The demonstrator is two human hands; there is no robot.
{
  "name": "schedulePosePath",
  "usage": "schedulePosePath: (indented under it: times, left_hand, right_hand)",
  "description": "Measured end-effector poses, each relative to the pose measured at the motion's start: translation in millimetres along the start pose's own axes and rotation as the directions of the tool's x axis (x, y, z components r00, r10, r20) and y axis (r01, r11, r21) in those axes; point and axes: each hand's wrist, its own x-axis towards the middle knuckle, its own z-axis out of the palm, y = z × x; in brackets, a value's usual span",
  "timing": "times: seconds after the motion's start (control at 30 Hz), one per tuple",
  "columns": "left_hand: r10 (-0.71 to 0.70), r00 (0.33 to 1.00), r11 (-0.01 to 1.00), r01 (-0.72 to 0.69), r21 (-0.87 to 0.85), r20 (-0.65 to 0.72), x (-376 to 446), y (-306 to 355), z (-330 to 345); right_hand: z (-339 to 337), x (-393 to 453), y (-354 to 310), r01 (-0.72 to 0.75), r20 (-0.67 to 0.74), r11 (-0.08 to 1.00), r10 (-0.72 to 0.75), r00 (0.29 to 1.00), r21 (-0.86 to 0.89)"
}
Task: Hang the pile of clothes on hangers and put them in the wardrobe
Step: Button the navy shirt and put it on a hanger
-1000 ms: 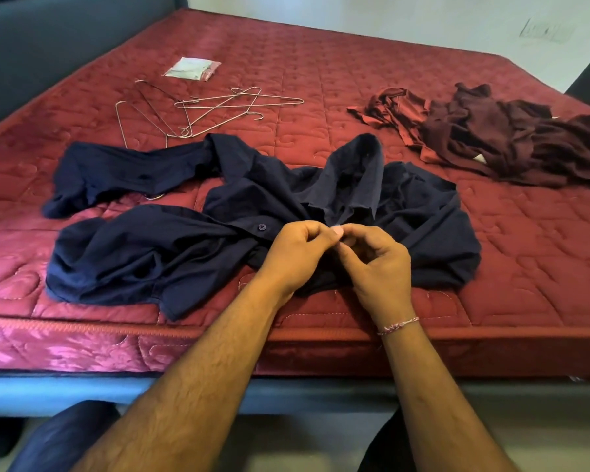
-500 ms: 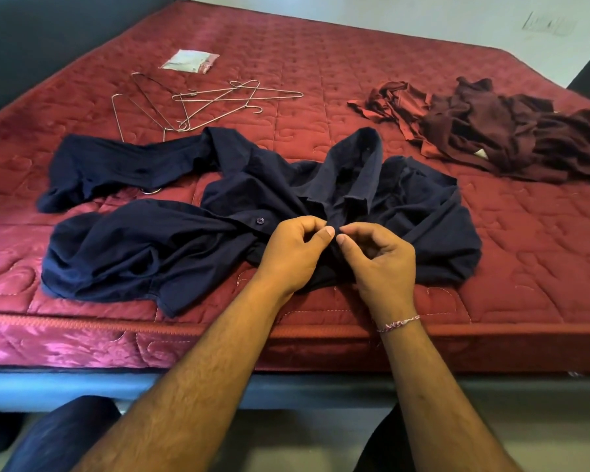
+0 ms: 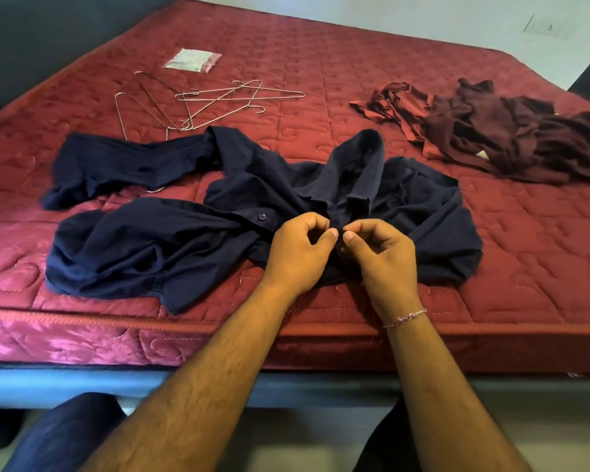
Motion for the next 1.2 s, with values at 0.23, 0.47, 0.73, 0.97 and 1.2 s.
schedulePosePath:
  times: [0.23,0.47,0.73,0.97,1.2]
  left_hand:
    - [0.195,0.953,0.659,-0.302,0.689,0.231,11,-2,-31]
    - [0.455,0.849,0.698,-0.528,0.484,0.270,42,15,-64]
    - [0.254,0.907,0.936,-0.319,0.151,0.337,83,53,-88]
    - [0.005,0.679,0.828,-0.414,0.377,0.734,146,115,-142]
    - [0.513,0.855,0.589,-0.284,0.756,-0.078,276,240,-143]
  right_hand:
    - [-19,-6,-3,0.357,0.216,0.613,-0.294,0.931,-0.705]
    - [-58,12,-18,0.263,0.089,0.913,-0.247,0.965,-0.312]
    - [-91,73,-84,0.256,0.220,0.937,-0.204,0.954,-0.238]
    - [-117,132,-125,0.148,0.625,0.888,0.181,0.759,-0.436]
    - [-61,296,-252,0.224,0.022,0.547,-0.351,0.936,-0.807]
